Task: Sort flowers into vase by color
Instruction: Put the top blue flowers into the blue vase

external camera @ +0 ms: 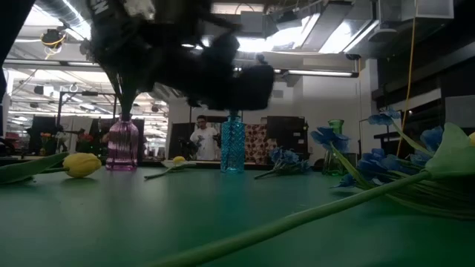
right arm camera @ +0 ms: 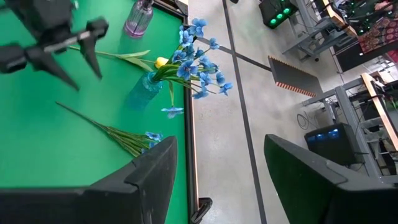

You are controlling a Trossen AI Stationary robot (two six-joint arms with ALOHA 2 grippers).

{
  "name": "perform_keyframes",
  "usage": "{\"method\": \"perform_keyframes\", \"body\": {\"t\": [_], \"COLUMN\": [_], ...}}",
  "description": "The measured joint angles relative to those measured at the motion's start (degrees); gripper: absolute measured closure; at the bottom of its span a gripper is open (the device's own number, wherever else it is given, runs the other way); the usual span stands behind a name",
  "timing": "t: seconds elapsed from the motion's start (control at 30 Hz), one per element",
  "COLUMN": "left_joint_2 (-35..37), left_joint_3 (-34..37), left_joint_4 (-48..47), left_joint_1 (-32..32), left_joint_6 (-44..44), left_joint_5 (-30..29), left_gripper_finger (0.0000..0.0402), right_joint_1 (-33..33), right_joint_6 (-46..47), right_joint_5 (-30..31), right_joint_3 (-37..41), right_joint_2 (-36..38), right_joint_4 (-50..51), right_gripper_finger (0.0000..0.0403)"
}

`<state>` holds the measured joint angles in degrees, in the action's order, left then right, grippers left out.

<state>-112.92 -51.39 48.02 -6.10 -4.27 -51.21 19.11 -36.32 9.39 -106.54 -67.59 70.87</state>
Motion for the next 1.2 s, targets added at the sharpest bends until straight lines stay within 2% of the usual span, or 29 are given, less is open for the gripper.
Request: {"method": "perform_keyframes", "body": {"t": [0.13, 0.2, 0.27, 0.37, 0.43, 0.8, 1.03, 1.2], "left_joint_2": [0.0, 0.0, 0.0, -0.03, -0.71, -6.61, -12.01, -12.72], "left_joint_3": [-9.21, -12.97, -15.2, -16.61, -16.95, -17.07, -21.51, -23.35], "left_joint_4": [-23.11, -30.97, -34.64, -35.51, -35.41, -35.17, -35.82, -38.87], "left_joint_1": [3.47, 5.66, 7.57, 9.72, 10.44, 10.59, 10.74, 10.77], "left_joint_6": [-9.55, -11.69, -13.35, -15.48, -16.32, -16.96, -14.3, -14.92], "left_joint_5": [8.86, 11.6, 14.06, 20.1, 22.01, 21.02, 20.58, 19.5], "left_gripper_finger": [0.019, 0.019, 0.019, 0.019, 0.019, 0.019, 0.019, 0.019], "right_joint_1": [0.0, -0.02, -0.02, 0.0, 0.0, 0.0, -0.01, 0.0], "right_joint_6": [-0.07, -0.06, -0.04, 0.0, 0.11, 0.37, 0.5, 0.52], "right_joint_5": [0.0, -0.07, -0.04, -0.05, -0.09, -1.51, -1.6, -2.99], "right_joint_3": [0.0, 0.0, 0.0, 0.0, 0.0, 0.0, 0.0, 0.0], "right_joint_2": [0.0, 0.0, 0.0, 0.0, 0.0, 0.0, 0.0, 0.0], "right_joint_4": [0.01, 0.09, 0.56, 1.83, 2.46, 2.73, 2.77, 2.97], "right_gripper_finger": [0.0162, 0.0162, 0.0162, 0.0162, 0.0162, 0.0162, 0.0162, 0.0162]}}
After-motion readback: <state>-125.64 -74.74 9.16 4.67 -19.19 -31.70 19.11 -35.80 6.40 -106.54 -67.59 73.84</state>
